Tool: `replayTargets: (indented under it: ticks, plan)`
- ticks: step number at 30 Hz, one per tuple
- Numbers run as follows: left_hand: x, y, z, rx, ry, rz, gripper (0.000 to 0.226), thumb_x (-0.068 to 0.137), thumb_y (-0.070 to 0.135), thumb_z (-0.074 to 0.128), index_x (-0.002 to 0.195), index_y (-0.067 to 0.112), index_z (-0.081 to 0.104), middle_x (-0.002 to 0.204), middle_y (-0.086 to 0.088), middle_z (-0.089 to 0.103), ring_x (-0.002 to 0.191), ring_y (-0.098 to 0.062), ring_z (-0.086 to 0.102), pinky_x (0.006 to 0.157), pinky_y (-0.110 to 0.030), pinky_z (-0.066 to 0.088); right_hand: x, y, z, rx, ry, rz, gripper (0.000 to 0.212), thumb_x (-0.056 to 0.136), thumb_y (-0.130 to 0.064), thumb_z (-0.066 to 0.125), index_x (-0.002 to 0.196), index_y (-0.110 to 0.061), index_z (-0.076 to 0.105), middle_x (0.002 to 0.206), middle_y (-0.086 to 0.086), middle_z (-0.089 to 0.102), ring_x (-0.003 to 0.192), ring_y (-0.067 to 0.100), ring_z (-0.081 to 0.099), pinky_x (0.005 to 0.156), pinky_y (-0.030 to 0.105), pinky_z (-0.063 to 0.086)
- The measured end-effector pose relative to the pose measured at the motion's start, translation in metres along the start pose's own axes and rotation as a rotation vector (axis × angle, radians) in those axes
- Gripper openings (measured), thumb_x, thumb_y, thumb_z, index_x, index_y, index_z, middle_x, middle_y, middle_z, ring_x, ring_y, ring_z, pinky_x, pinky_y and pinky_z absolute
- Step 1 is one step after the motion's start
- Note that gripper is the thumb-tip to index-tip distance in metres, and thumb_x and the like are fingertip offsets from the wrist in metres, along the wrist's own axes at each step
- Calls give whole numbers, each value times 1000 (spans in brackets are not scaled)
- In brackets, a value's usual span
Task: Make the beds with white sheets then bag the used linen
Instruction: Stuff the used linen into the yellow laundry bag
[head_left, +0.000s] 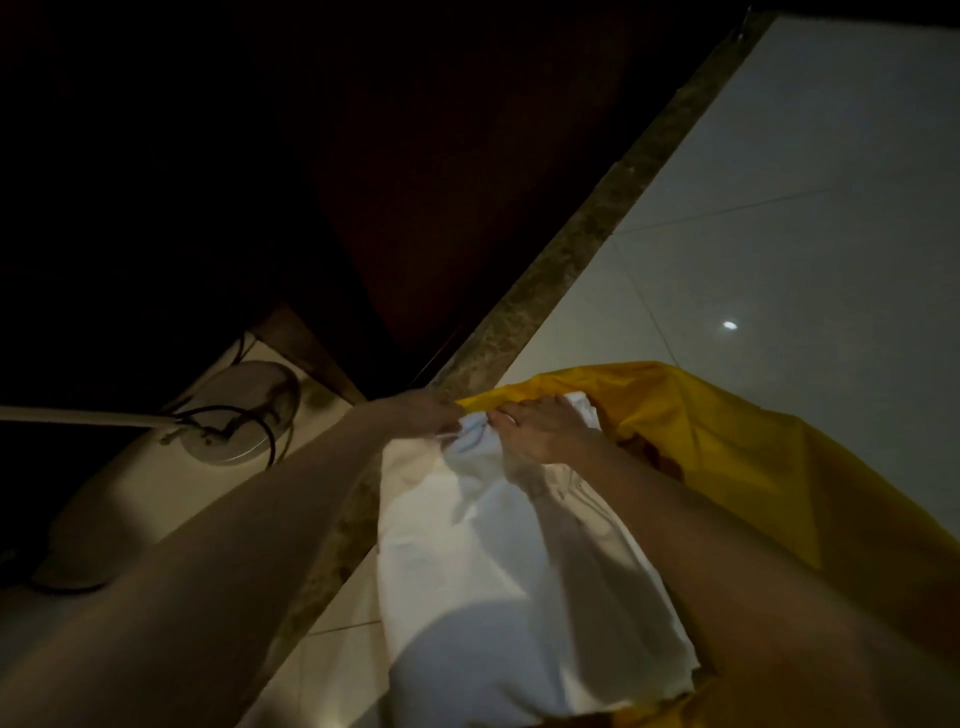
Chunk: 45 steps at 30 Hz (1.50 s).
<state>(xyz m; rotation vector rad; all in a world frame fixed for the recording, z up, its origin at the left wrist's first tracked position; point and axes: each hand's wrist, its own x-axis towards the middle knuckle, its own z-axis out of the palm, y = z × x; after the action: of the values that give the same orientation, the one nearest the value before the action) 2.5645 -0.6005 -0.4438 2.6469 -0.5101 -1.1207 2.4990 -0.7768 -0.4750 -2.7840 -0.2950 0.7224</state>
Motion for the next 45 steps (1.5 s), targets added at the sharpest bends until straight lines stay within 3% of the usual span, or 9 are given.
replayTargets:
  ticks: [5, 10, 16, 20, 25, 29, 32, 38, 45]
  plan:
    - [4, -15, -16, -81, 129, -27, 30, 100, 33, 49, 106, 9, 66, 97, -9, 64, 89, -19, 59, 65, -19, 44, -5, -6, 5, 67, 68, 42, 49, 105, -38, 17, 151, -23, 27, 160, 2, 19, 145, 24, 19, 119, 41, 6]
    - [27, -41, 1, -149, 138, 48, 38, 94, 32, 61, 126, 11, 64, 122, -9, 65, 112, -22, 60, 92, -29, 46, -12, -2, 17, 160, 110, 65, 44, 105, -38, 23, 139, -25, 48, 148, 3, 43, 133, 25, 38, 115, 40, 18]
    - [43, -64, 24, -291, 127, 81, 37, 87, 21, 70, 122, 11, 67, 121, -9, 67, 112, -22, 60, 89, -26, 44, -18, -10, 22, 210, 146, 83, 44, 104, -38, 29, 126, -18, 61, 133, 5, 59, 122, 23, 50, 108, 33, 29]
    - [53, -73, 29, -300, 162, 104, 22, 82, 16, 75, 102, 5, 74, 98, -8, 71, 86, -12, 60, 76, -23, 43, -8, -20, 13, 238, 178, 134, 50, 104, -40, 29, 105, -8, 68, 108, 13, 67, 104, 25, 59, 95, 36, 40]
    - [52, -77, 26, -375, 217, 151, 20, 82, 18, 76, 87, -1, 75, 64, 0, 62, 63, -9, 55, 60, -22, 38, -3, -33, 9, 149, 80, 107, 42, 105, -37, 30, 134, -20, 55, 138, 7, 54, 125, 24, 50, 102, 29, 36]
    - [48, -75, 12, -349, 295, 116, 27, 88, 25, 70, 98, 1, 73, 91, -16, 70, 84, -24, 64, 68, -28, 44, -8, -29, 11, 101, 17, 129, 44, 103, -43, 28, 128, -22, 58, 123, 12, 63, 113, 27, 57, 91, 31, 43]
    - [47, -71, -1, -289, 307, 104, 29, 91, 26, 66, 99, 0, 73, 90, -20, 69, 84, -28, 63, 66, -28, 41, -19, -23, 9, 125, -4, 115, 42, 103, -42, 28, 117, -21, 62, 111, 13, 66, 103, 28, 61, 89, 36, 47]
    - [42, -63, -9, -163, 175, 122, 26, 88, 31, 69, 99, 8, 74, 89, -7, 67, 91, -21, 64, 69, -25, 46, -19, -28, 10, 125, -29, 130, 49, 104, -45, 20, 136, -24, 51, 134, 9, 56, 121, 27, 52, 103, 37, 39]
    - [39, -62, 0, -380, 184, 137, 53, 79, 33, 78, 124, 9, 64, 123, -9, 64, 116, -21, 58, 92, -26, 47, -25, -27, 13, 90, 100, 57, 44, 105, -38, 24, 129, -20, 57, 124, 9, 63, 110, 24, 57, 98, 39, 42]
